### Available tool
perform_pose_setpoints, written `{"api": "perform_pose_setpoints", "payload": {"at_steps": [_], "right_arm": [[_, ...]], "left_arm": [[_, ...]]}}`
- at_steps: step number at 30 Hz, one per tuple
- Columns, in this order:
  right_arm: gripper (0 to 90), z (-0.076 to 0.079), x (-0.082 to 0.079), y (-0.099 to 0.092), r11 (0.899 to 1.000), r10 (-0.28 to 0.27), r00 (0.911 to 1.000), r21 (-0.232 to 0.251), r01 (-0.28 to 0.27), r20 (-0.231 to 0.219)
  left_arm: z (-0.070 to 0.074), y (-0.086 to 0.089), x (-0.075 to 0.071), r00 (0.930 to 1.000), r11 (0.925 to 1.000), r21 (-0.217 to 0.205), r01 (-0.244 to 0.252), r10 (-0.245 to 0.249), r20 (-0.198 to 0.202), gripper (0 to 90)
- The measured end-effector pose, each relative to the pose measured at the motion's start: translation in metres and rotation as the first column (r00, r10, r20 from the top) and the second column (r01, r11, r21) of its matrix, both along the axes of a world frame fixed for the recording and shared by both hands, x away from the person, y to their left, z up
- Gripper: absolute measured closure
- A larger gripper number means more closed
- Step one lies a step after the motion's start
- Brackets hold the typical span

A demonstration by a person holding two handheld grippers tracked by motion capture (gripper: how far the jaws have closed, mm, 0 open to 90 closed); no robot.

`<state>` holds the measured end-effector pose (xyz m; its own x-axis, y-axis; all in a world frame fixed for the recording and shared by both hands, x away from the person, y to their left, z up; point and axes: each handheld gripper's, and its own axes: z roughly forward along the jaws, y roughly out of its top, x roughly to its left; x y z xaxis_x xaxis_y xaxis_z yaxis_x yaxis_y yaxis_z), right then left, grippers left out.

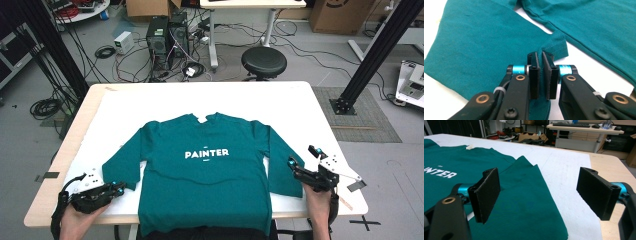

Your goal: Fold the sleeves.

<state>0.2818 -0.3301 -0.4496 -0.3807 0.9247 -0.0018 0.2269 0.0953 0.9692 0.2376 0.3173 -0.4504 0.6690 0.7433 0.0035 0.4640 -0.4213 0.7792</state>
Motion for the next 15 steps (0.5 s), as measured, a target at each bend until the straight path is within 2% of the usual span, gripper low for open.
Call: {"api": "perform_pose_setpoints", "payload": {"at_steps": [2, 3, 4, 7, 9, 12, 15], "right_arm": [[19.5, 0.0, 0.0, 0.0, 1.0, 0.001, 1.0, 0.0, -0.001, 0.001], [19.5, 0.0, 0.0, 0.0, 1.0, 0.002, 1.0, -0.002, -0.002, 0.003], [19.5, 0.0, 0.0, 0.0, 1.0, 0.0, 1.0, 0.0, 0.0, 0.0], [19.5, 0.0, 0.0, 0.0, 1.0, -0.001, 1.0, 0.001, 0.001, -0.002], [19.5, 0.0, 0.0, 0.0, 1.0, -0.001, 1.0, 0.005, 0.001, -0.007], [19.5, 0.0, 0.0, 0.0, 1.0, 0.001, 1.0, 0.0, -0.001, -0.003], [19.5, 0.0, 0.0, 0.001, 1.0, -0.001, 1.0, 0.006, 0.001, -0.008]], "left_arm": [[0.001, -0.001, 0.0, 0.9999, 1.0, -0.002, -0.008, 0.008, -0.007, 84.8], [0.002, 0.0, 0.002, 0.9992, 0.9996, -0.016, -0.022, 0.021, -0.033, 84.8], [0.002, 0.0, 0.002, 0.9992, 0.9996, -0.016, -0.022, 0.021, -0.033, 84.8], [0.004, 0.0, 0.005, 0.9971, 0.9984, -0.048, -0.03, 0.026, -0.071, 85.0], [0.009, -0.002, 0.005, 0.9974, 0.997, -0.065, -0.042, 0.038, -0.062, 85.4], [0.02, -0.005, 0.005, 0.998, 0.9943, -0.089, -0.06, 0.057, -0.027, 85.6], [0.031, -0.011, 0.006, 0.9982, 0.994, -0.092, -0.059, 0.06, 0.008, 85.6]]}}
